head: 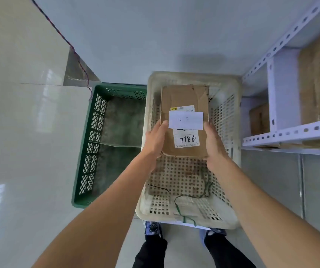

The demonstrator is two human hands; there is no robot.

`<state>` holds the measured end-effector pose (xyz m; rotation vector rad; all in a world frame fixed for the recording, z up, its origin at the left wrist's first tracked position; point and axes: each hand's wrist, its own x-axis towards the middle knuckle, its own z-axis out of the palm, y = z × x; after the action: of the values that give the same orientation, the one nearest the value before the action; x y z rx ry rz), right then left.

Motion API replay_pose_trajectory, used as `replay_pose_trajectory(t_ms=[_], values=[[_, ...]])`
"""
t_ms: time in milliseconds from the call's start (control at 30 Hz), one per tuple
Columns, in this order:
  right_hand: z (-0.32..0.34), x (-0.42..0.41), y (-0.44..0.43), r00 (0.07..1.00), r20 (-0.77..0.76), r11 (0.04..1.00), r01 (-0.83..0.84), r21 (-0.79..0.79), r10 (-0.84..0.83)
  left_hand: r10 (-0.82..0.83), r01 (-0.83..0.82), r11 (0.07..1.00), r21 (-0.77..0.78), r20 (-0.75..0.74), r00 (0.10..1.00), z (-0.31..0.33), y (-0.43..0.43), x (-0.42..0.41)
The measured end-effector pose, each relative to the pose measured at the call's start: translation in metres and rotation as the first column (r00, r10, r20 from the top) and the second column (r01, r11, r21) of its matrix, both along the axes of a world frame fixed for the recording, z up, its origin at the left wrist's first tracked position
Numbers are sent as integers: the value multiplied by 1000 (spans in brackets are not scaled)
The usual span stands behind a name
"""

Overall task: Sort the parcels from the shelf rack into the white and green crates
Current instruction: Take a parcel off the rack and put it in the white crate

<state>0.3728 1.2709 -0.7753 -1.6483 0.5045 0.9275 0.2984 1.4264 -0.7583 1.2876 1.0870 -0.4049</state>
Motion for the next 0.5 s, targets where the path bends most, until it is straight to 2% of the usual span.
replay_pose_trajectory(t_ms=[100, 267, 400, 500], values=[[-62, 7, 7, 998, -51, 999, -48, -7, 48, -18, 19, 1000, 25, -36, 999, -67, 4, 11], [-158, 23, 24, 996, -31, 997, -77, 16, 78, -127, 130, 983, 127, -30, 991, -158, 15, 33], [-219, 36, 44, 998, -19, 997, -59, 41, 60, -244, 266, 934, 238, -116, 963, -208, 21, 47], [-260, 47, 58, 998, 10, 994, -63, 90, 62, -292, 317, 896, 311, -125, 948, -234, 22, 52]])
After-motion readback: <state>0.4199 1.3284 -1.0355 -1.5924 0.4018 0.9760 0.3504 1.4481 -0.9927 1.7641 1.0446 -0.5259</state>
